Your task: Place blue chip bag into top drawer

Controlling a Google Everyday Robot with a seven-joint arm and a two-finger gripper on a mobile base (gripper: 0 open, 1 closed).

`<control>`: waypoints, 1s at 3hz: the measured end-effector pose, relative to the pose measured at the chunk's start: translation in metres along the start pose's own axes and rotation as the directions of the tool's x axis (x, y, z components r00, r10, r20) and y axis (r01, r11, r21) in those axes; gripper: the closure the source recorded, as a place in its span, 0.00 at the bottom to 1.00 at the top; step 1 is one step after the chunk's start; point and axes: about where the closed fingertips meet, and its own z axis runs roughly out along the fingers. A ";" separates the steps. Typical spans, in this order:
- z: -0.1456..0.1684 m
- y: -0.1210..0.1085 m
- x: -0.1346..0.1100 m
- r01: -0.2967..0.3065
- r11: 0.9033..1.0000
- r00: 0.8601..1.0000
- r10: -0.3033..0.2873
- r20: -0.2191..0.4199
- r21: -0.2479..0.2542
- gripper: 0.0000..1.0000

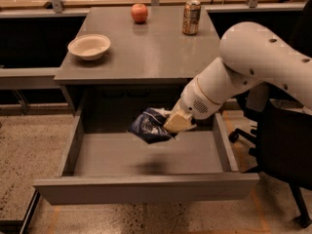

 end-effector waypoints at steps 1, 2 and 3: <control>0.029 0.002 0.037 -0.082 0.995 0.996 0.080 -0.035 -0.052 0.62; 0.049 -0.007 0.062 -0.157 0.986 0.987 0.155 -0.038 -0.058 0.39; 0.055 -0.019 0.069 -0.181 0.982 0.983 0.180 -0.036 -0.048 0.15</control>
Offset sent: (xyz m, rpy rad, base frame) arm -0.0018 -0.0396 -0.1114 0.0179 0.1910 -0.1749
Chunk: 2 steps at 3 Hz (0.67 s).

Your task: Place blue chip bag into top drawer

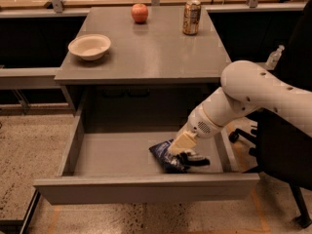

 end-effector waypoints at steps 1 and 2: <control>0.001 0.001 0.000 0.002 1.000 1.000 -0.002 -0.002 -0.002 0.00; 0.001 0.001 0.000 0.002 1.000 1.000 -0.002 -0.002 -0.003 0.00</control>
Offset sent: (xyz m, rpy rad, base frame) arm -0.0009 0.0011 -0.0003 -0.0003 0.0012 0.0033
